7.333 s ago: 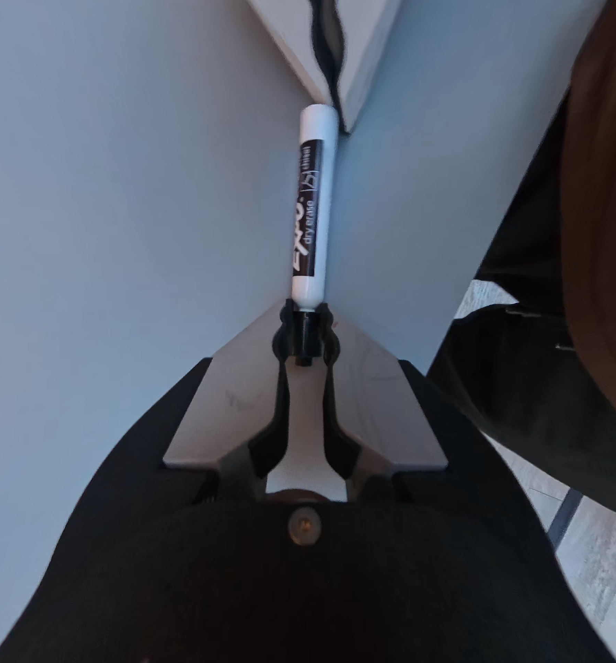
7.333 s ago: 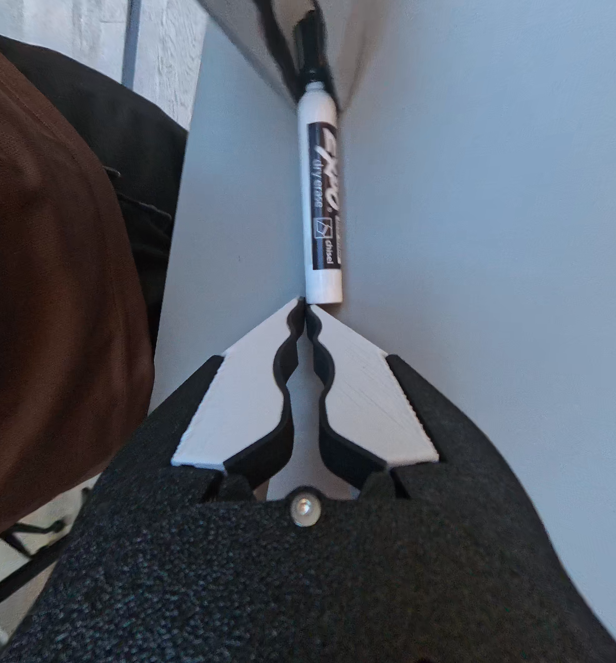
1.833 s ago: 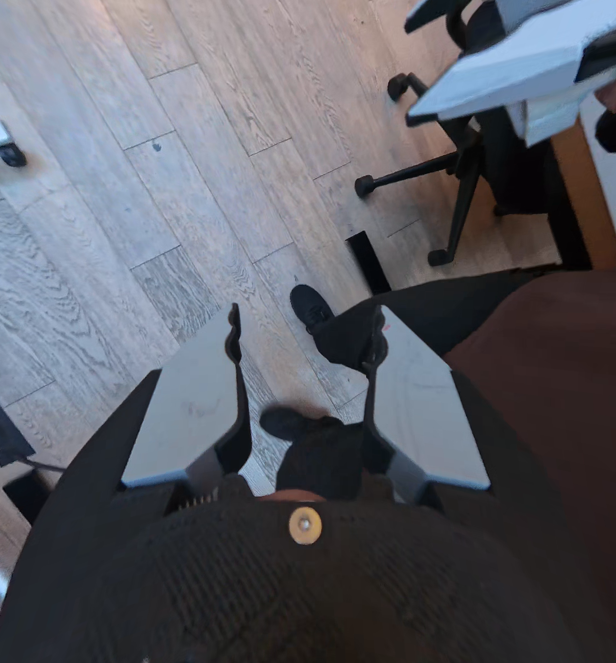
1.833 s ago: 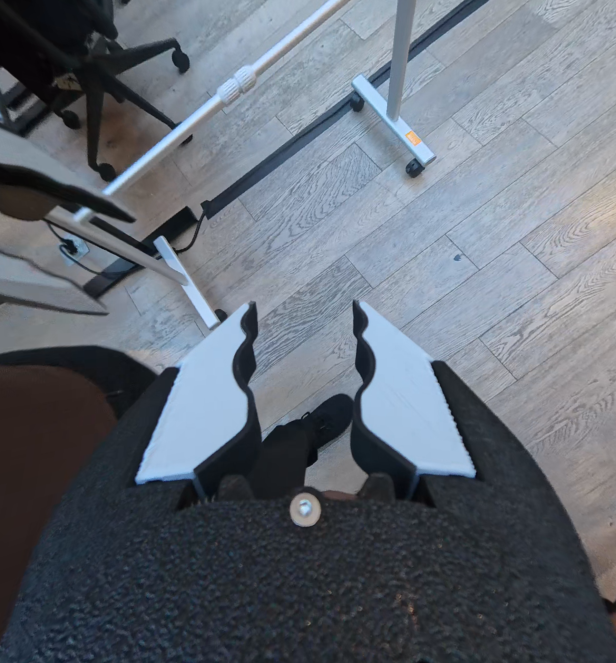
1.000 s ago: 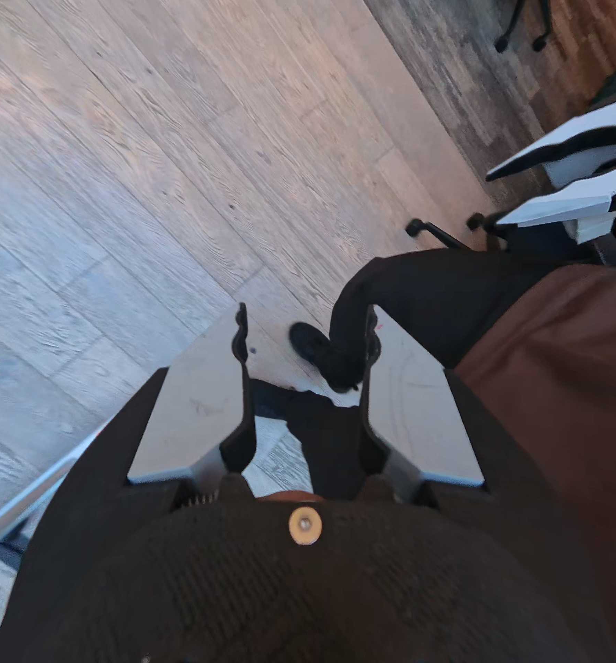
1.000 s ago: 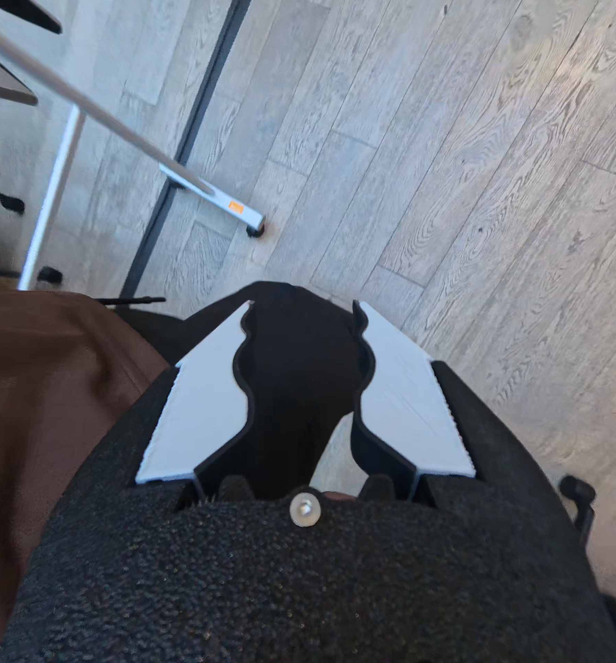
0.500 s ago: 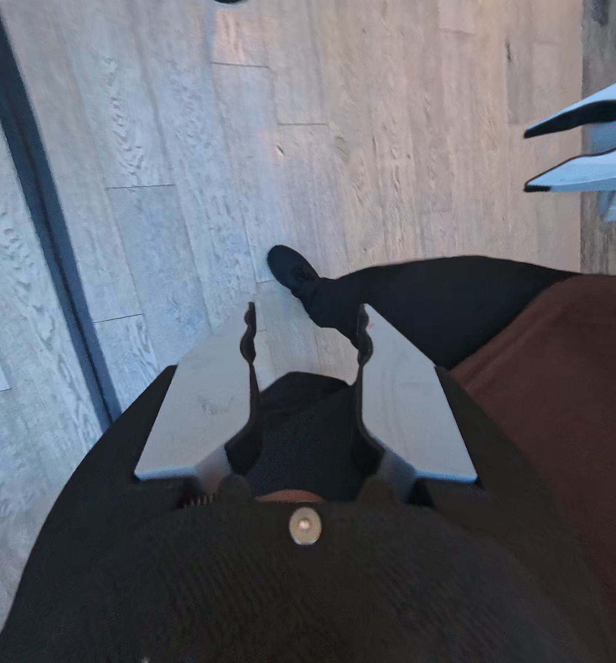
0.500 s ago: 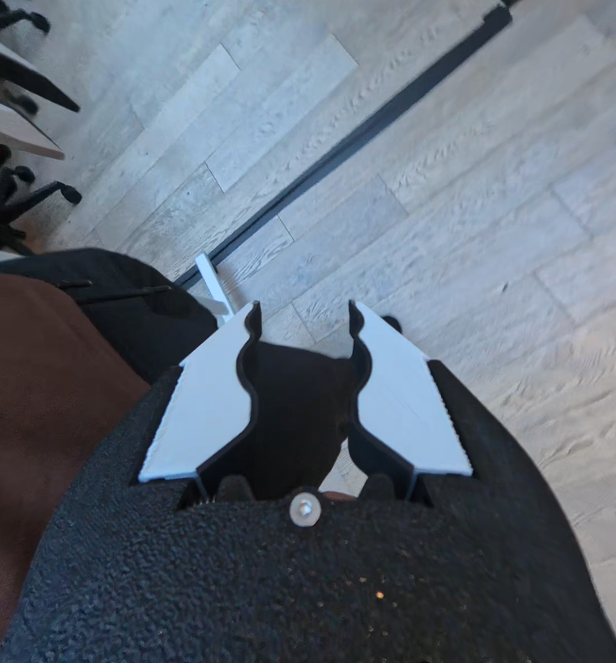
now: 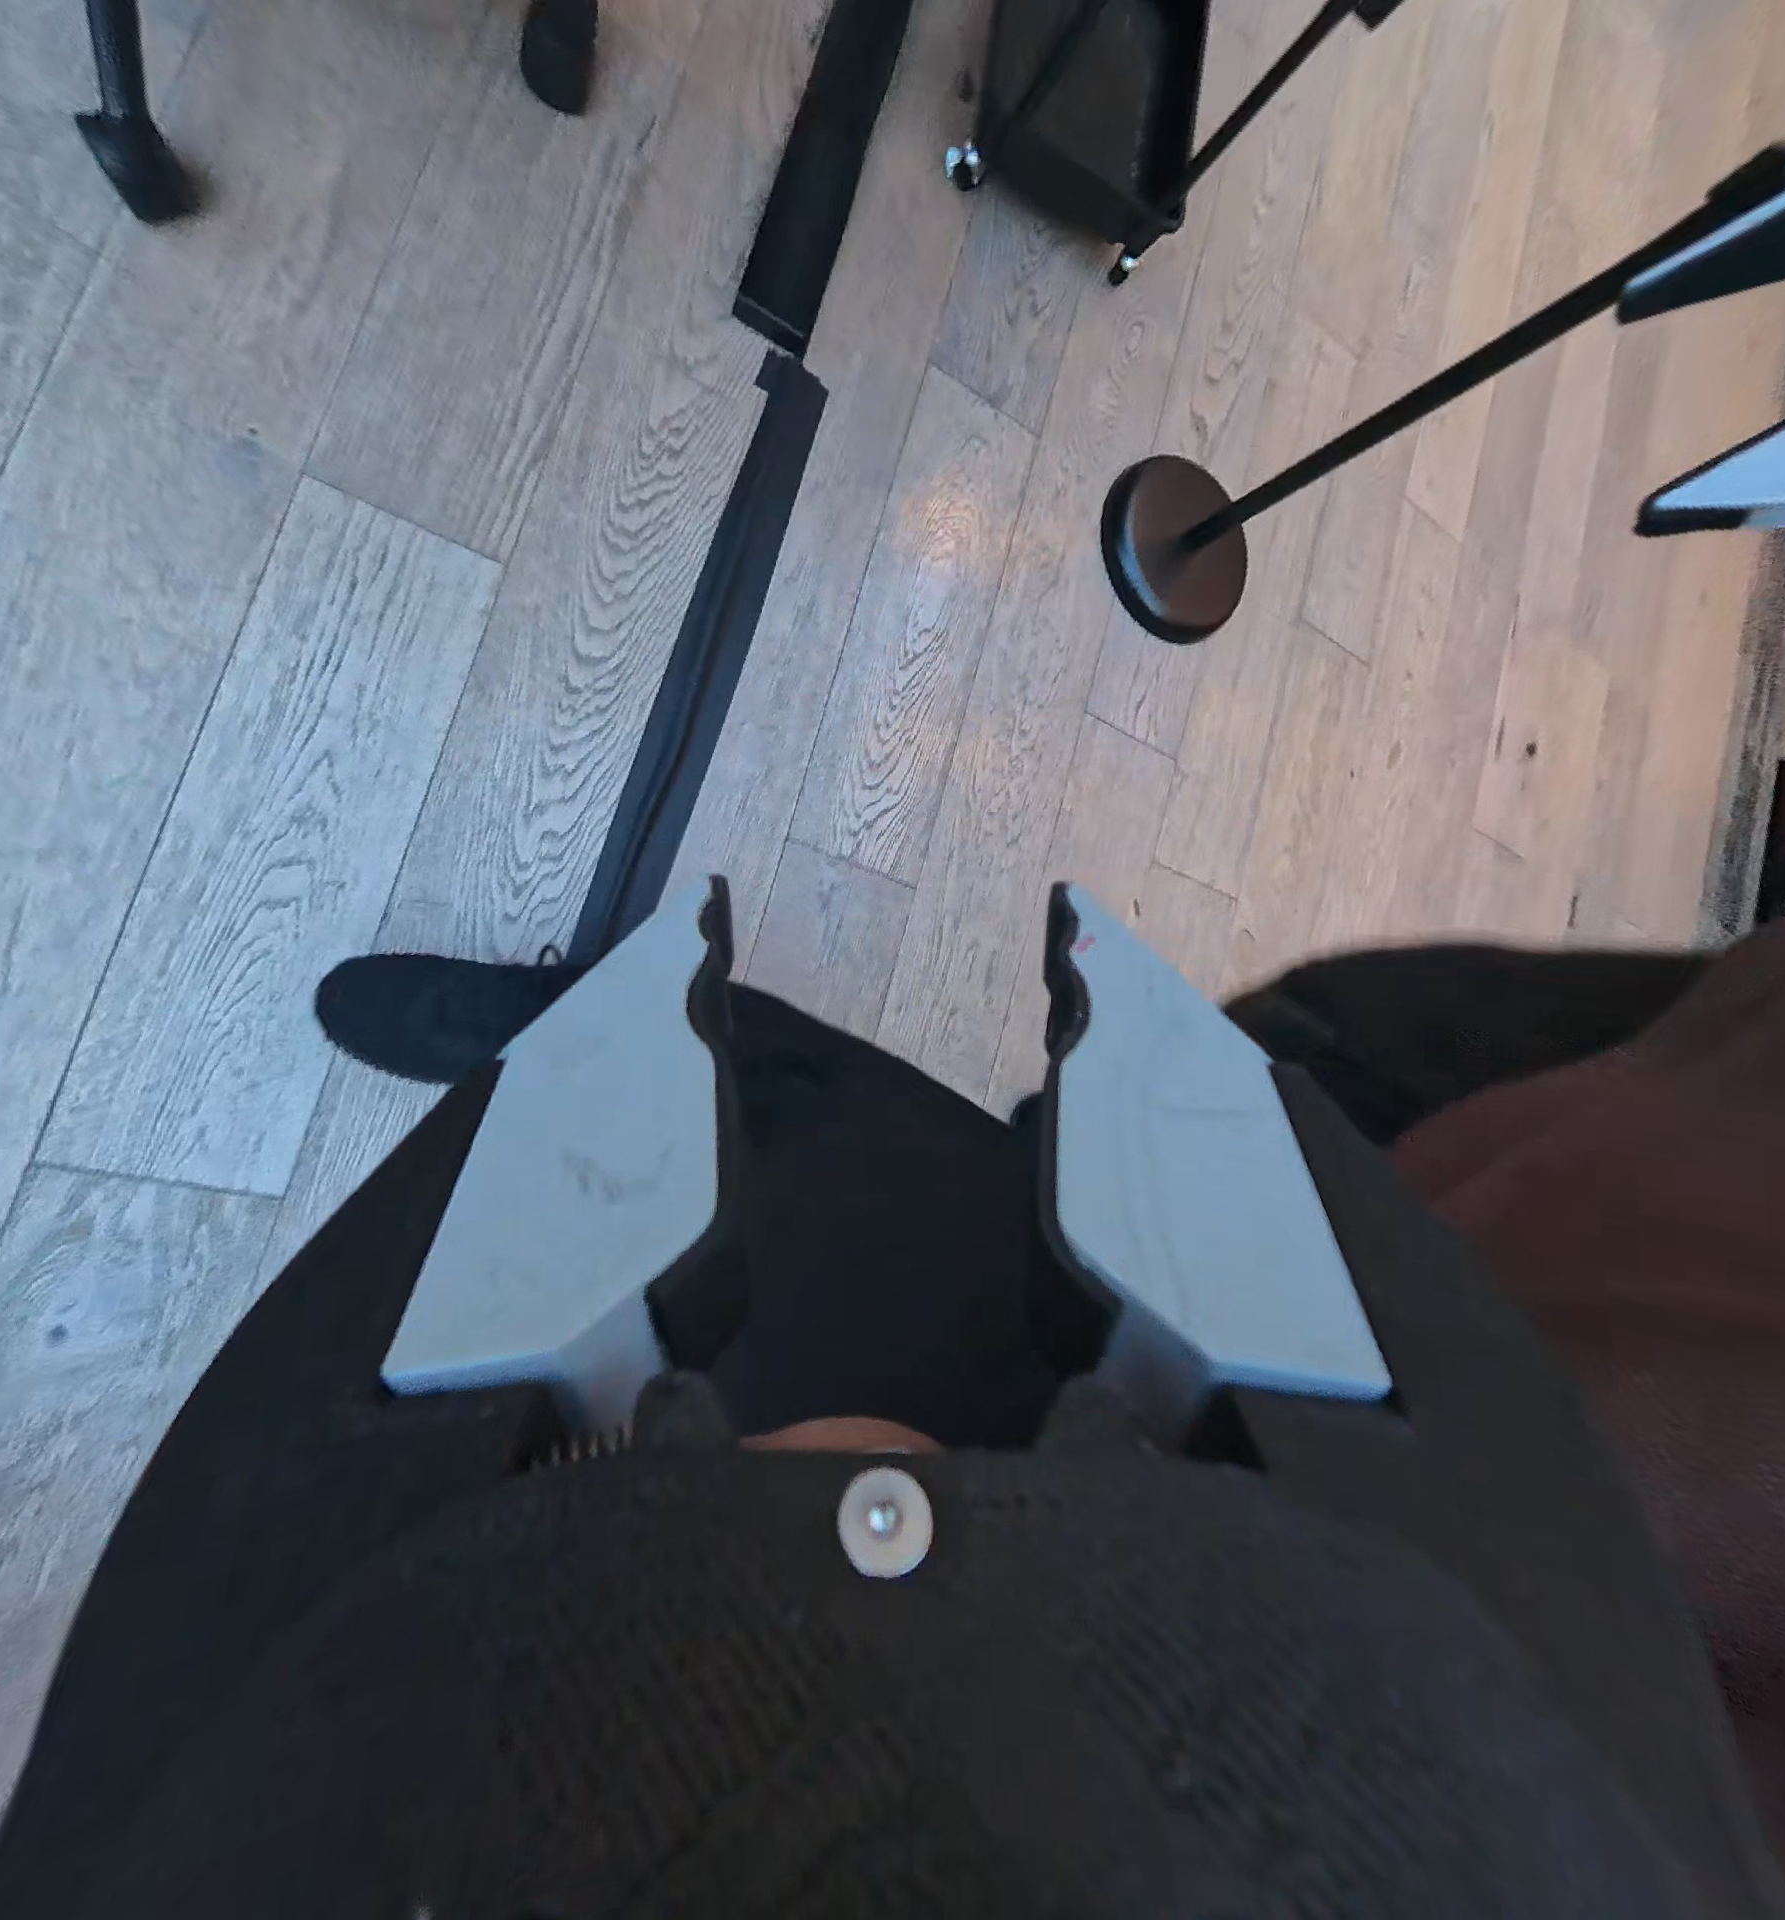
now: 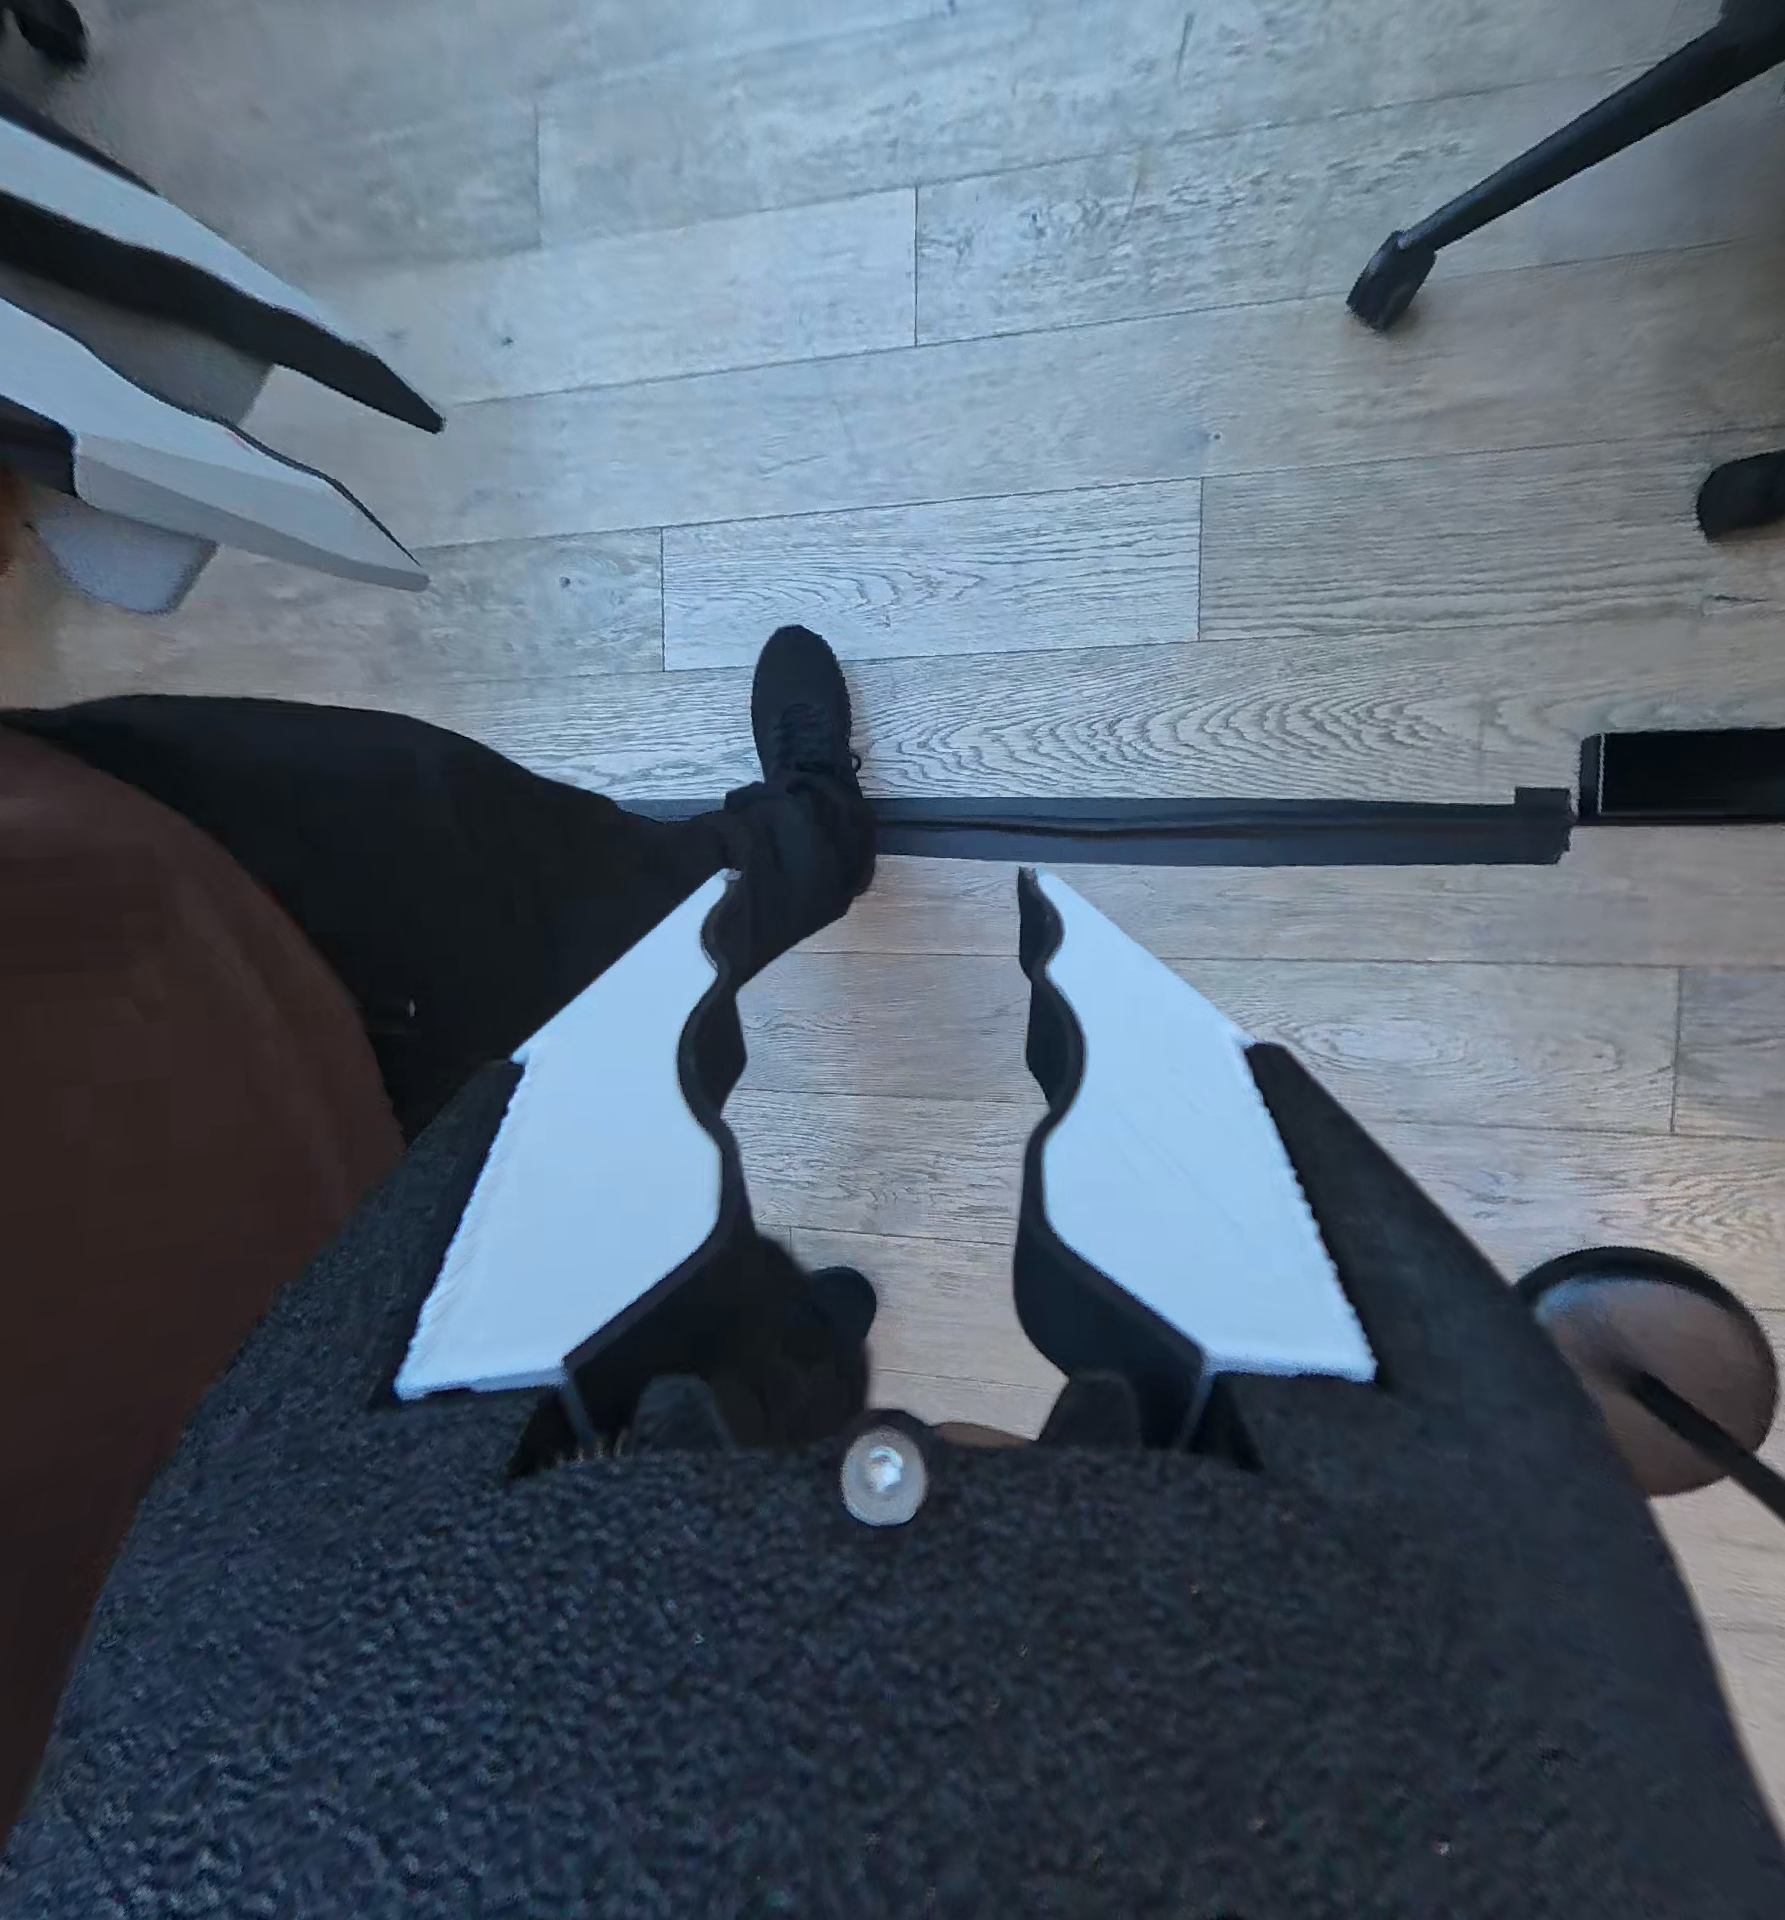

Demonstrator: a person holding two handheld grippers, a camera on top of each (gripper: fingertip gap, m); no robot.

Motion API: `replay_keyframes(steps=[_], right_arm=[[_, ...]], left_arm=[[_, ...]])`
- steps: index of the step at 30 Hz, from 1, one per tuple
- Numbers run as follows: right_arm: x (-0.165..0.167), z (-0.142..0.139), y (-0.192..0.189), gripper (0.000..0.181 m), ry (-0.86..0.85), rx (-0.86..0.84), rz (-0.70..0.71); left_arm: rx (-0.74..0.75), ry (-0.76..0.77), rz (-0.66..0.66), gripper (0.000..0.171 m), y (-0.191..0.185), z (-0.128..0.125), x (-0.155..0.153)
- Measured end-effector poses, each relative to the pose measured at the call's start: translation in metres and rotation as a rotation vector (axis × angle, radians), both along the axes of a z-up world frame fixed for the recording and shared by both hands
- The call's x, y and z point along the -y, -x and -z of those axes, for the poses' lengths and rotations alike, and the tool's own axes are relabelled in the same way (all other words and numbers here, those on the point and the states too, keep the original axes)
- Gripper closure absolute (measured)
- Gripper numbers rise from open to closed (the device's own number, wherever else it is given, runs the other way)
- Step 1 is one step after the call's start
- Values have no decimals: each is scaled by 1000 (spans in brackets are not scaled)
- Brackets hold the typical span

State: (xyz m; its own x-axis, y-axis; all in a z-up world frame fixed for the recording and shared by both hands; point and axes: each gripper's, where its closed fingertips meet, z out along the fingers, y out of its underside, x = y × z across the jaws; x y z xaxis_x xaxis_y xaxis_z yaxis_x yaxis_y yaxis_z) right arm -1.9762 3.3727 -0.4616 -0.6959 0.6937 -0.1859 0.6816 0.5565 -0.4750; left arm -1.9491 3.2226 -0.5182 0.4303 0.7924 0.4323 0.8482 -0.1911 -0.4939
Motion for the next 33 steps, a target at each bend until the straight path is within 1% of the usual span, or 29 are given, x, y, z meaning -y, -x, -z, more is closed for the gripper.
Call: replay_keyframes(steps=[1,3,5,6,10,12,14,17,19,21,22,24,26,27,28,30,31,33], right_arm=[[25,-4,22,131,6,18,-17],[78,-10,67,132,22,33,-83],[122,-7,113,132,-8,34,-163],[147,-5,139,132,-5,38,-180],[255,-1,238,133,86,77,-217],[309,8,289,133,87,80,-274],[366,18,341,133,101,78,-322],[451,31,421,132,149,98,-358],[504,41,470,132,177,111,-387],[562,49,526,132,181,121,-417],[593,46,553,131,183,124,-434],[657,26,607,130,200,92,-480],[721,2,654,130,202,77,-533],[753,-9,675,129,206,73,-560],[786,-20,696,126,213,58,-588],[849,-37,736,126,231,1,-639],[876,-42,751,124,233,-29,-660],[939,-42,786,121,211,-94,-705]], left_arm=[[23,0,6,113,20,-4,23],[-57,19,10,114,75,-25,74],[-117,74,1,115,128,-42,132],[-131,90,-18,114,154,-49,162],[-208,140,-193,112,250,-79,282],[-215,131,-286,112,288,-84,336],[-189,135,-365,112,317,-76,387],[-105,168,-439,111,349,-52,468],[-17,187,-507,110,362,-34,524],[87,218,-588,106,369,-22,583],[116,236,-634,106,375,-22,614],[146,249,-708,105,396,-29,673],[196,271,-784,98,421,-36,732],[201,261,-842,93,438,-42,762],[170,233,-898,93,459,-50,785],[94,220,-980,93,505,-62,846],[76,221,-1007,92,526,-62,875],[40,198,-1062,82,574,-68,939]])
